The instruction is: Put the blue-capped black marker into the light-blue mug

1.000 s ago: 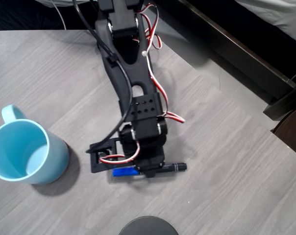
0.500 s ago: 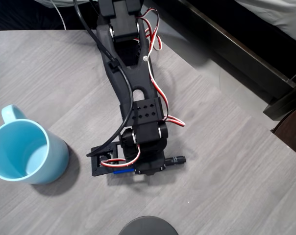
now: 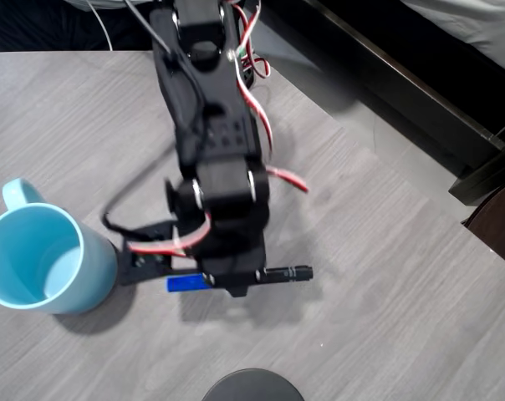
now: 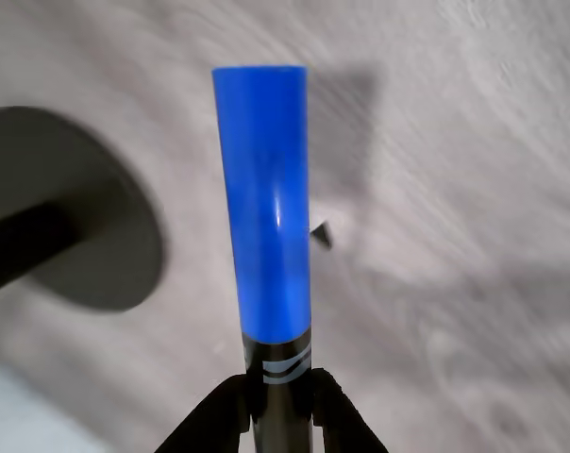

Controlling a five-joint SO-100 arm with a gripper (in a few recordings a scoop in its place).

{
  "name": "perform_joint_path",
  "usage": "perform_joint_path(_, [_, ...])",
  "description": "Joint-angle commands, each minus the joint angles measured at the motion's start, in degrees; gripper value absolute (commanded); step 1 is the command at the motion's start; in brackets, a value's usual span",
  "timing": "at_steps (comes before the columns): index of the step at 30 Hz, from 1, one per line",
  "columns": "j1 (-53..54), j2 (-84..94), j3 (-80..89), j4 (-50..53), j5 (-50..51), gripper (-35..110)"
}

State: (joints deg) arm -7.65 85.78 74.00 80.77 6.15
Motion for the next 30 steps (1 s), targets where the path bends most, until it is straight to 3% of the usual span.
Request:
perform_joint_path(1, [2.5, 7.5, -4.1, 3.3, -0.1, 0])
perform_joint_path(10, [14.8, 19.2, -3.8, 4.7, 2.4, 0])
perform_joint_path(19, [31.2, 12.9, -3.6, -4.2, 14.9, 0])
perform_joint_path(30, [30.9, 1.1, -3.6, -16.5, 34.0, 0])
